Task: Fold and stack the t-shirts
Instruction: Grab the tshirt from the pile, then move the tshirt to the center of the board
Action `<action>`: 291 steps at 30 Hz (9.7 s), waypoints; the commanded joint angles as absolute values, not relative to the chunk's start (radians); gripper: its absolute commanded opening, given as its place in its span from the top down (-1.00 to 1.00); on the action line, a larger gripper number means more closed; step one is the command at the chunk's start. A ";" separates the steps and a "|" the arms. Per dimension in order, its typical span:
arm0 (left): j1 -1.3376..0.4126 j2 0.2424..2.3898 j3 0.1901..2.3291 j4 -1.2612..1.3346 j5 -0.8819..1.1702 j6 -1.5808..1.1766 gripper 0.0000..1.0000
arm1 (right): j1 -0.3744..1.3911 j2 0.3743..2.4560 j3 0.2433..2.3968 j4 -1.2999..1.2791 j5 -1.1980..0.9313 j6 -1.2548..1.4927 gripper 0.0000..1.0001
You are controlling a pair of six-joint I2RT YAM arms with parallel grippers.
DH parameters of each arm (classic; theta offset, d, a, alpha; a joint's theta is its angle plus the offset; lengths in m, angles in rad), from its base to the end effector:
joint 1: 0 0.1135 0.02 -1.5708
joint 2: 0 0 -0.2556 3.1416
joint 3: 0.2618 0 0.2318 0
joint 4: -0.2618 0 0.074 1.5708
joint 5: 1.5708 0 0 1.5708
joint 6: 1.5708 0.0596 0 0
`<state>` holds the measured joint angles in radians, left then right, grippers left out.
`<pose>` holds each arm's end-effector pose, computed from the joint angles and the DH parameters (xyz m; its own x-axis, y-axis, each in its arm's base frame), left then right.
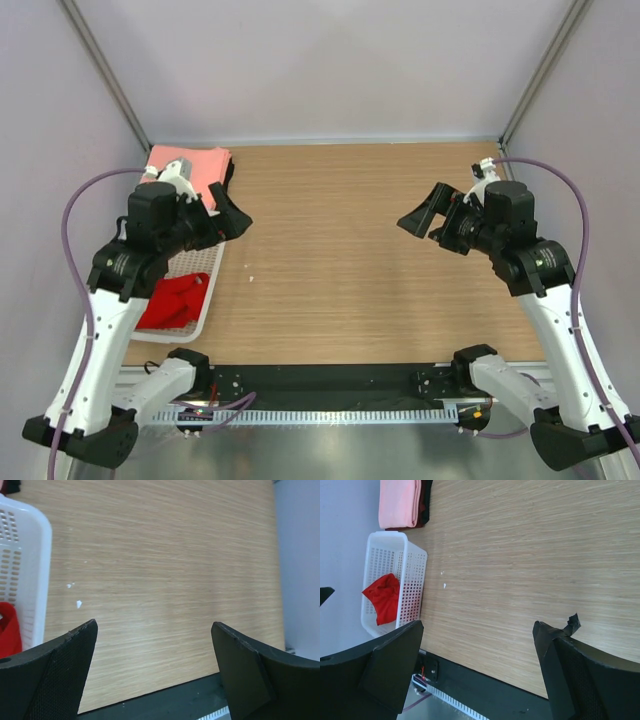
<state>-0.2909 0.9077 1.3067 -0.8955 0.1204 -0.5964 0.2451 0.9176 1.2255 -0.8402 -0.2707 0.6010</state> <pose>0.1539 -0.0535 0.3938 -0.5943 -0.4041 -0.6953 0.0630 0.8385 -0.5412 0.1641 0.0575 0.3748 -0.6647 0.3954 -0.6339 -0.0988 0.7945 0.5992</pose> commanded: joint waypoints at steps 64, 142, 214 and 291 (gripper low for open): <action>-0.587 1.192 1.214 -0.146 0.275 -0.950 0.62 | 0.250 0.894 1.218 -0.928 0.035 0.517 -0.99; -0.445 1.560 1.365 -0.747 -0.063 -0.635 0.99 | 0.124 1.338 1.221 -0.891 0.379 0.616 0.98; -0.447 1.965 1.500 -0.373 0.208 -0.778 1.00 | 0.522 1.287 1.096 -0.905 0.416 0.667 0.98; -0.278 2.005 1.667 -0.761 -0.018 -0.557 -0.11 | 0.291 1.933 1.621 -0.709 0.298 0.370 0.13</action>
